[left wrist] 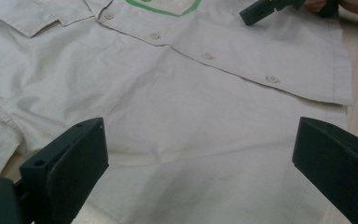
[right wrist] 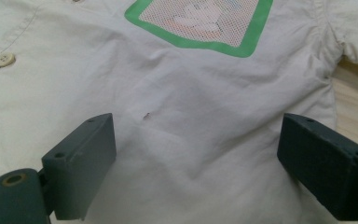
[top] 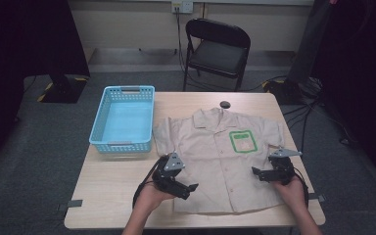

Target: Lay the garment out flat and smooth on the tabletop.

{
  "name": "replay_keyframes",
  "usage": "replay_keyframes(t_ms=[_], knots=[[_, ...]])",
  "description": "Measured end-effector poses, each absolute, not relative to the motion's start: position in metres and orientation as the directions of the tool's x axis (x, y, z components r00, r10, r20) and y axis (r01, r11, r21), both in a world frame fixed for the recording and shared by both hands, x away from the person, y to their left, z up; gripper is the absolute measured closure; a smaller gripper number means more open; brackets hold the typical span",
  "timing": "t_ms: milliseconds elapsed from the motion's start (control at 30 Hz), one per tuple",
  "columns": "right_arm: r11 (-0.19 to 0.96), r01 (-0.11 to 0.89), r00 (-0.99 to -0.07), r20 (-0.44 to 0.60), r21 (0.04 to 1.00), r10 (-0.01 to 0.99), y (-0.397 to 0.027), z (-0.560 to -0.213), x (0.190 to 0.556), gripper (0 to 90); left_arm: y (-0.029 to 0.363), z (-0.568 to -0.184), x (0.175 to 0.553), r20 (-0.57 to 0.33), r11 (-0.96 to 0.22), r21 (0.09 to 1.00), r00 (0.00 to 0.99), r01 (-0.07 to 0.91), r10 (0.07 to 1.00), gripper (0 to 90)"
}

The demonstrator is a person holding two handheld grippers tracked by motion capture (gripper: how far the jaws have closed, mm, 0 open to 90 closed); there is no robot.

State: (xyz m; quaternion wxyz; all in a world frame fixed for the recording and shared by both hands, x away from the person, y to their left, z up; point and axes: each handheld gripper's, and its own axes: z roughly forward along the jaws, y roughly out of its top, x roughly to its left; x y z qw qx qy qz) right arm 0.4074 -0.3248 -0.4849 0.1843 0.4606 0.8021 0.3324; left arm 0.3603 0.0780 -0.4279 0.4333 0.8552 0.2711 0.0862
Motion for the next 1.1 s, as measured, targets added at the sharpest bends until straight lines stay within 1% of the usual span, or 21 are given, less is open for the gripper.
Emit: replay_keyframes(t_ms=[767,933,1100], knots=[[0.353,0.617,-0.503,0.008,0.704,0.864,-0.324,-0.485,0.407,10.7,0.093,-0.444,0.363,-0.118,-0.452,0.799,0.841,0.396,0.529,2.6],[0.352,0.617,-0.503,0.008,0.704,0.864,-0.324,-0.485,0.407,10.7,0.099,-0.443,0.363,-0.118,-0.440,0.807,0.838,0.394,0.533,2.6],[0.352,0.617,-0.503,0.009,0.704,0.864,-0.324,-0.485,0.407,10.7,0.103,-0.442,0.364,-0.099,-0.447,0.813,0.845,0.373,0.525,2.5]])
